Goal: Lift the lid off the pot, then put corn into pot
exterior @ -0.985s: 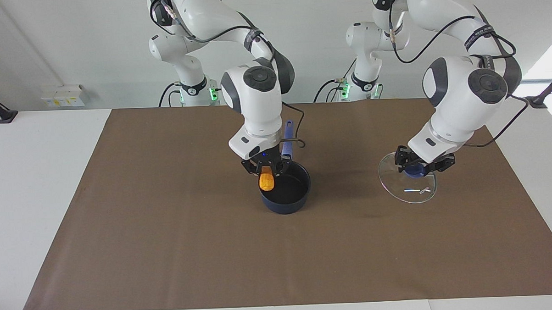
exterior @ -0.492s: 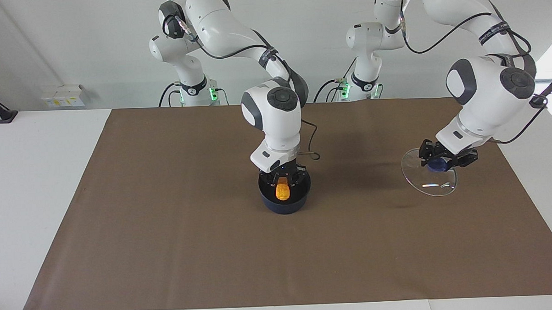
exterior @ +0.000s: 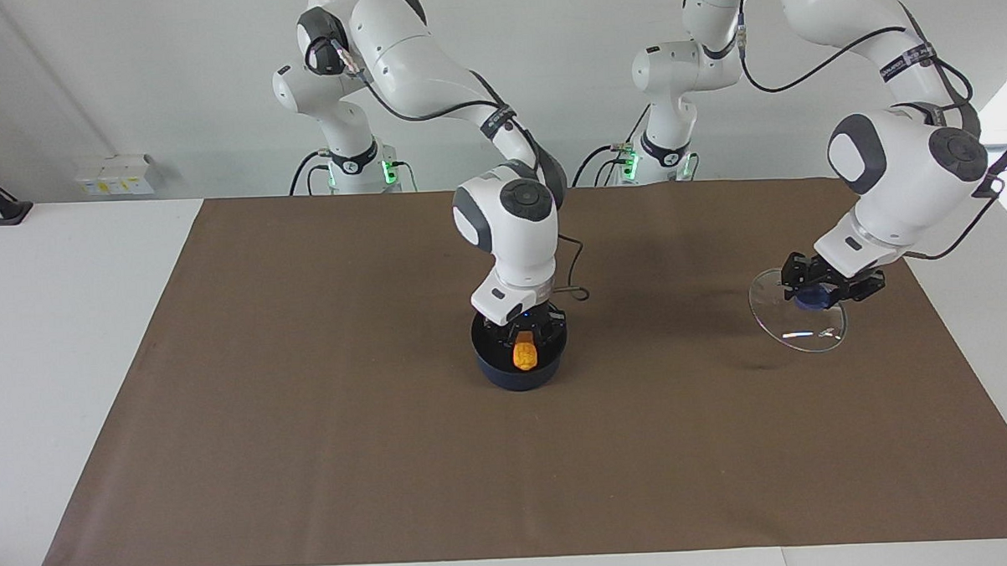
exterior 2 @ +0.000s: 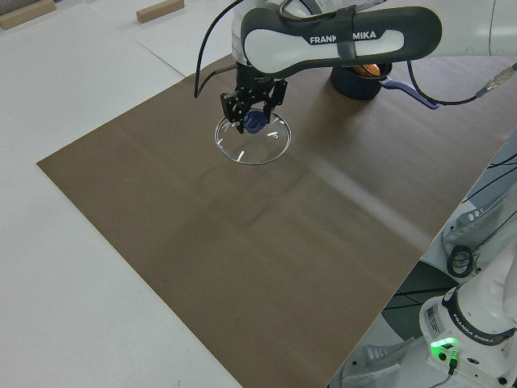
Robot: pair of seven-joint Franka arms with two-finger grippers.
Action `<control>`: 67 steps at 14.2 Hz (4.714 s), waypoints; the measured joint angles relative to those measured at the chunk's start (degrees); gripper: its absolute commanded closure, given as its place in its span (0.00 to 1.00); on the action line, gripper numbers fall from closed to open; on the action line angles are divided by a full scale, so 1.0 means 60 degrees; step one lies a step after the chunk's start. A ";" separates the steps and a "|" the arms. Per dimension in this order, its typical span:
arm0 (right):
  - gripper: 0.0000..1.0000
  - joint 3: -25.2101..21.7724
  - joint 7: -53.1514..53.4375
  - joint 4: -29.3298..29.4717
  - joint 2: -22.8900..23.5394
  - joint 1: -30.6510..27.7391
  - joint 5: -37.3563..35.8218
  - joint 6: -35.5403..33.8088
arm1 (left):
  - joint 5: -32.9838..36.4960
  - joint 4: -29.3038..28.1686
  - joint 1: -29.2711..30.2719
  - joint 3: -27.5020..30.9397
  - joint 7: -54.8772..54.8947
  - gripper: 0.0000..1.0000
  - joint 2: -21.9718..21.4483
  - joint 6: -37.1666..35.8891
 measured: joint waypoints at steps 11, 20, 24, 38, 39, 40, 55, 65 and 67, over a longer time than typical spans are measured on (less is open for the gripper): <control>0.94 0.0002 -0.0062 -0.0345 -0.0002 0.0029 0.0000 0.0178 | -0.0004 -0.2713 0.0354 -0.0008 0.0379 0.00 -0.0165 0.2996; 0.00 0.0002 -0.0337 -0.0517 -0.0021 0.0054 0.0000 0.0281 | -0.0004 -0.2483 0.0366 -0.0048 0.0433 0.00 -0.0232 0.3240; 0.00 -0.0004 -0.0340 -0.0489 -0.0354 0.0075 0.0000 0.0258 | -0.0013 -0.1816 0.0267 -0.0245 -0.0052 0.00 -0.0251 0.2861; 0.00 -0.0238 -0.3164 -0.0468 -0.3254 -0.2265 -0.0035 -0.1275 | -0.0013 0.1262 -0.0549 -0.0104 -0.2704 0.00 -0.1113 -0.1505; 0.00 -0.0237 -0.3464 -0.0466 -0.3457 -0.2428 -0.0034 -0.1594 | -0.0013 0.1336 -0.0517 -0.0093 -0.2738 0.00 -0.1202 -0.1724; 0.00 -0.0234 -0.3686 -0.0465 -0.3689 -0.2547 -0.0033 -0.1963 | -0.0013 0.1441 -0.0499 -0.0085 -0.2855 0.00 -0.1269 -0.2006; 0.00 -0.0233 -0.5095 -0.0897 -0.5488 -0.4422 -0.0032 -0.5315 | -0.0013 0.2548 -0.0502 -0.0131 -0.3393 0.00 -0.1871 -0.4703; 0.00 -0.0218 -0.5674 -0.0942 -0.6680 -0.5218 -0.0038 -0.5513 | -0.0013 0.3165 -0.0528 -0.0211 -0.3396 0.00 -0.1705 -0.5187; 0.00 -0.0156 -0.5706 -0.0955 -0.6679 -0.5186 -0.0035 -0.5764 | -0.0013 0.3165 -0.0529 -0.0211 -0.3396 0.00 -0.1704 -0.5152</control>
